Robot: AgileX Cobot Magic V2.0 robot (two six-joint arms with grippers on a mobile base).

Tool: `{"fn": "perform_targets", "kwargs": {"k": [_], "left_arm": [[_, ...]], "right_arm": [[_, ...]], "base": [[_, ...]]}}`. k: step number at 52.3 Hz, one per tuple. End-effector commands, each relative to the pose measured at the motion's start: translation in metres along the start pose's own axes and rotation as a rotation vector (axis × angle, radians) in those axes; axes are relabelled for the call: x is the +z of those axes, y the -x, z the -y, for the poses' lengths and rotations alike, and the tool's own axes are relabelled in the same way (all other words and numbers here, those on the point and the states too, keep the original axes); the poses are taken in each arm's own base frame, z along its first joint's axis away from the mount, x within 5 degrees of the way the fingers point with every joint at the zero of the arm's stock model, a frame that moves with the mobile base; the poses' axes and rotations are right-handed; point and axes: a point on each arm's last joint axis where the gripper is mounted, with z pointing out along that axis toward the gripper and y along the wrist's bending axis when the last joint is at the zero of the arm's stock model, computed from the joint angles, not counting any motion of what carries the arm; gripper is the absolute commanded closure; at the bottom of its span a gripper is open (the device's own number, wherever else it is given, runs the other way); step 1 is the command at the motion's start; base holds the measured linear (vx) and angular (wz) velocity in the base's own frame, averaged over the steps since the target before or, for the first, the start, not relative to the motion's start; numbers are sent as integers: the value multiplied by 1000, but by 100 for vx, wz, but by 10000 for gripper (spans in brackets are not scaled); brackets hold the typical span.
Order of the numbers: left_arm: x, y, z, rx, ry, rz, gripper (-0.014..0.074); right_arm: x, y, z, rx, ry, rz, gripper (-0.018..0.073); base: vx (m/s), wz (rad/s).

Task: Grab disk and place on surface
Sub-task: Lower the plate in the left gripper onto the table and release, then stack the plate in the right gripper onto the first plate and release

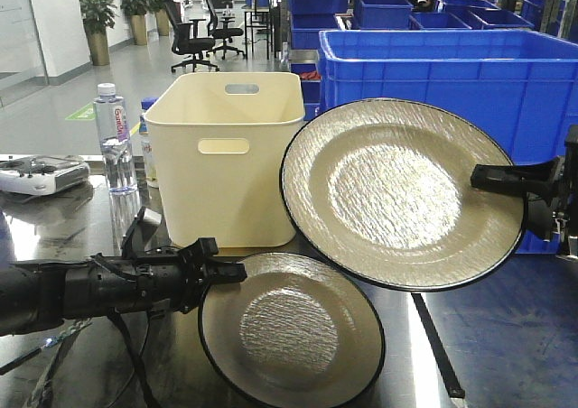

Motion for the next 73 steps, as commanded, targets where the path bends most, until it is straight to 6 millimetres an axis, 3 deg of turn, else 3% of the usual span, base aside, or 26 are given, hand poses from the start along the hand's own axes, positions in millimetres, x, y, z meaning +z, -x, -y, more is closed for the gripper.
{"fn": "perform_targets", "kwargs": {"k": [1,12,20,25,29,34,44,50,58,65,73], "left_arm": [[-12,15,38,91,-137,74,153],[-20,21,40,341,-72,122,-36],[-45,39,28,483,100,168,-45],[-66,50,31,532,138,194,-26],[-90,57,42,574,126,218,18],[-120,61,67,639,96,258,150],[-176,59,117,794,139,344,609],[-196,53,137,834,205,386,605],[-208,45,148,875,266,372,601],[-212,42,151,868,286,357,599],[-211,40,149,865,293,326,598]], "right_arm": [[-7,8,-34,-19,140,81,568],[-7,7,-30,-44,88,73,568],[-7,6,-28,-69,64,67,568],[-6,6,-26,-90,38,69,568],[-4,6,-22,-99,8,68,568],[7,3,-14,-98,-32,49,568],[60,-17,7,-72,-115,-12,568],[99,-38,22,-54,-180,-46,568],[134,-61,41,-36,-256,-69,561],[144,-68,50,-93,-262,-101,503],[143,-71,51,-167,-238,-146,317]], "base": [[0,0],[0,0],[0,0],[0,0],[0,0],[0,0],[0,0],[0,0],[0,0],[0,0],[0,0]]}}
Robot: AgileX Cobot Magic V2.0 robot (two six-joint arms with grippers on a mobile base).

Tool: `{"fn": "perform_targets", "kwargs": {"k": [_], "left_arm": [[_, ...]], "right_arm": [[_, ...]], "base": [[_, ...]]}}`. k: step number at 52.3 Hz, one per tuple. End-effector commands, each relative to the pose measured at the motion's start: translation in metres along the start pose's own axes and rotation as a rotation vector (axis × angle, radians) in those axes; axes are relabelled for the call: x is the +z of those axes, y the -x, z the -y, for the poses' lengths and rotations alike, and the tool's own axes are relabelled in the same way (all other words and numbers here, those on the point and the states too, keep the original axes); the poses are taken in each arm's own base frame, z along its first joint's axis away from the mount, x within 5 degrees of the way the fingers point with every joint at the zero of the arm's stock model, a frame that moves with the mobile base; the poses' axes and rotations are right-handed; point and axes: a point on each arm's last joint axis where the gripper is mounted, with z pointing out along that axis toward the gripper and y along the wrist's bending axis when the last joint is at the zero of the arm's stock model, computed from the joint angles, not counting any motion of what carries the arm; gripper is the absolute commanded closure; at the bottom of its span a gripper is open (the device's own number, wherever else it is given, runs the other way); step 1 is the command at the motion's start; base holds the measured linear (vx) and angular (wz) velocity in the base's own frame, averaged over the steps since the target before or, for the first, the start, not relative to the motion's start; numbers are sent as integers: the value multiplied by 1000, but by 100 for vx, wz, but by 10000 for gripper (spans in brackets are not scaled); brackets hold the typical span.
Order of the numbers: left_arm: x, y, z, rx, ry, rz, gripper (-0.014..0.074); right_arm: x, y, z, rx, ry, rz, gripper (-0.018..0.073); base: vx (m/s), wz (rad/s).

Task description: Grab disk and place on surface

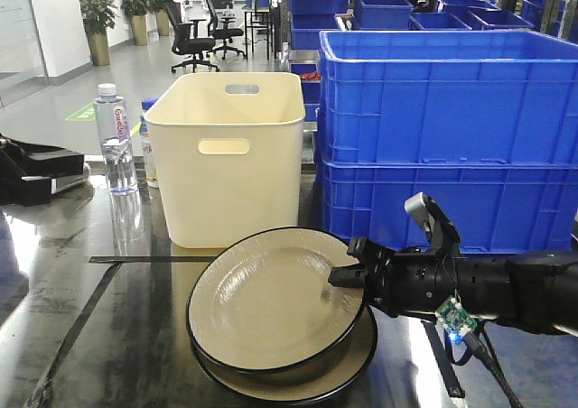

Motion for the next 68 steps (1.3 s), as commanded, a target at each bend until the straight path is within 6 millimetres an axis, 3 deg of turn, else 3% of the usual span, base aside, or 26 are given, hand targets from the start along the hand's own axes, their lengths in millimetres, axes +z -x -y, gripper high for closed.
{"fn": "perform_targets", "kwargs": {"k": [1,12,19,29,36,44,49,57,68], "left_arm": [[-15,20,9,-2,4,79,598],[-15,18,9,10,-2,64,598],[-14,15,9,2,3,26,598],[-13,-2,-5,-46,134,-105,598],[-12,-32,-20,-111,289,-258,598],[-19,-63,-29,-155,454,-328,598],[-39,-70,-18,-78,513,-253,598],[-86,-84,17,55,562,-87,598],[-149,-129,72,142,594,87,598]], "right_arm": [[-15,12,-23,-107,63,47,283],[-26,22,-28,-418,-24,142,-30],[-49,39,-36,-646,-204,290,-104],[-95,57,-58,-741,-402,495,-28],[-126,54,-79,-779,-411,578,188],[-172,23,-96,-832,-404,632,576],[-203,-6,-98,-840,-425,681,574],[-252,-54,-99,-838,-428,793,571],[-277,-109,-73,-828,-453,849,568]], "base": [[0,0],[0,0],[0,0],[0,0],[0,0],[0,0],[0,0],[0,0],[0,0]]}}
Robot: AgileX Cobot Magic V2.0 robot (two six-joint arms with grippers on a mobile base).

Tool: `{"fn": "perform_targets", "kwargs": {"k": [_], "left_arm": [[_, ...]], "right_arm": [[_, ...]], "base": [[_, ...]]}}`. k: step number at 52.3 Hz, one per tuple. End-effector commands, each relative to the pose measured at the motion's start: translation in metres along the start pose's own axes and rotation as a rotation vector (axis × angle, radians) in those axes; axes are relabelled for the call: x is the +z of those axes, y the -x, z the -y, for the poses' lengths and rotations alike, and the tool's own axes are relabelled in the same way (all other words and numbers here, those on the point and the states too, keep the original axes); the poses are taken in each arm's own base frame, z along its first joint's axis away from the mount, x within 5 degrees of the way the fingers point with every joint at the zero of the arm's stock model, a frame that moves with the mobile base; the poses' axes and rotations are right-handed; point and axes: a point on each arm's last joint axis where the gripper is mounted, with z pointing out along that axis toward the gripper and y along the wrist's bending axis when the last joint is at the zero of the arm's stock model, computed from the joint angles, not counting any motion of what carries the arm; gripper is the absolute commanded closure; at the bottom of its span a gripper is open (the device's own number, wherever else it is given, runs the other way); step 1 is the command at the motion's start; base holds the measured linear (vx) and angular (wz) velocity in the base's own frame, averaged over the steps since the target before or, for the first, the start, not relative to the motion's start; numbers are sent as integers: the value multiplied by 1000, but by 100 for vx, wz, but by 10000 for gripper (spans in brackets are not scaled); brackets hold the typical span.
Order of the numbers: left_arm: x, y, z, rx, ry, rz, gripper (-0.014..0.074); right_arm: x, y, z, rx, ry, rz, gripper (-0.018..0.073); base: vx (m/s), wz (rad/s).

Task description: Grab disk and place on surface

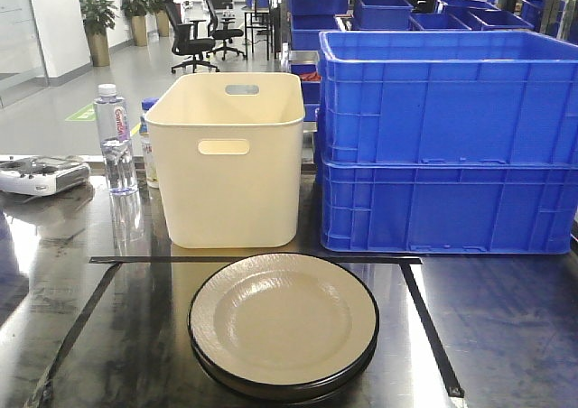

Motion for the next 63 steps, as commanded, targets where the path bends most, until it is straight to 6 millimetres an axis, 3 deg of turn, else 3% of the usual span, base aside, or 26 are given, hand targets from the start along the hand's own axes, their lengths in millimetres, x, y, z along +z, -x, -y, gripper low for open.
{"fn": "perform_targets", "kwargs": {"k": [1,8,16,53,58,63], "left_arm": [[-30,-5,3,-8,50,171,598],[-55,-29,10,-6,91,295,598],[-64,-49,14,-8,113,356,598],[-63,-56,16,7,107,330,598],[-62,-62,16,25,129,340,598],[-59,-83,20,-58,115,339,598]], "right_arm": [[-15,-6,5,-6,-53,24,568],[-21,-18,8,-7,-84,14,568],[-21,-18,8,-7,-84,12,568],[-21,-18,8,-6,-84,12,568],[-21,-18,8,-6,-84,12,568],[-21,-18,8,-6,-84,12,568]], "base": [[0,0],[0,0],[0,0],[0,0],[0,0],[0,0]]}}
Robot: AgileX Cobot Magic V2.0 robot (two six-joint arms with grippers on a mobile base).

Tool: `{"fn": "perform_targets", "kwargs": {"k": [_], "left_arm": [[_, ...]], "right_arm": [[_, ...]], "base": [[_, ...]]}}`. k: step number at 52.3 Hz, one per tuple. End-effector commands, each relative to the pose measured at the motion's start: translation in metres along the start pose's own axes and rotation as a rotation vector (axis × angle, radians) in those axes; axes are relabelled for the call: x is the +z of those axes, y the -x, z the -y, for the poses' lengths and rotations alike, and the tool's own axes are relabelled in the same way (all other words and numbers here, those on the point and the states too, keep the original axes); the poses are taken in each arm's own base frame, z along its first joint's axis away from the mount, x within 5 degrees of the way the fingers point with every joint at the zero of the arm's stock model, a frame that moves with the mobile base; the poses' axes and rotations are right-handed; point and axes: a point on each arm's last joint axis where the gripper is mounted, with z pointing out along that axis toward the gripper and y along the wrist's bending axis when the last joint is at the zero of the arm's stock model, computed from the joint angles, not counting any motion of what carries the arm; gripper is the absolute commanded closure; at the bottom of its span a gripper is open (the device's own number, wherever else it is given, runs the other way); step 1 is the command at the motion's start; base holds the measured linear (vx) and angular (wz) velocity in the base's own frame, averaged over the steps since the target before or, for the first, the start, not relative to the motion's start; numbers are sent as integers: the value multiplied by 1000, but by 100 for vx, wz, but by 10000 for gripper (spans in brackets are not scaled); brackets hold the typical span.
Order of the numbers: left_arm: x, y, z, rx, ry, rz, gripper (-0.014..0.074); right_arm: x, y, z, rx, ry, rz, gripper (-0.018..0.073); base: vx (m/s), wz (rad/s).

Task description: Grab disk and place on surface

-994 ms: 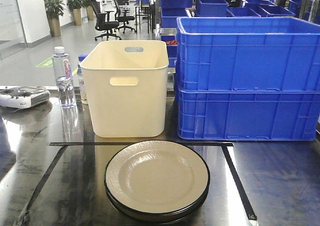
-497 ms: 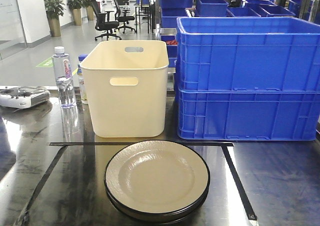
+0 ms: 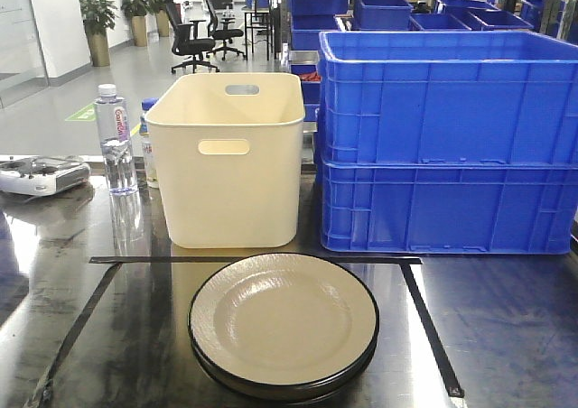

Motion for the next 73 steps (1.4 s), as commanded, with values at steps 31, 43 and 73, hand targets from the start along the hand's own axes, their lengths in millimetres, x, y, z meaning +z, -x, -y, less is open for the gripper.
{"fn": "perform_targets", "kwargs": {"k": [31,43,73], "left_arm": [[3,-77,15,-137,7,-36,598],[3,-77,15,-137,7,-36,598],[3,-77,15,-137,7,-36,598]], "right_arm": [[0,10,2,-11,-17,31,568],[0,10,2,-11,-17,31,568],[4,8,-1,3,11,8,568]], "base": [[0,0],[0,0],[0,0]]}}
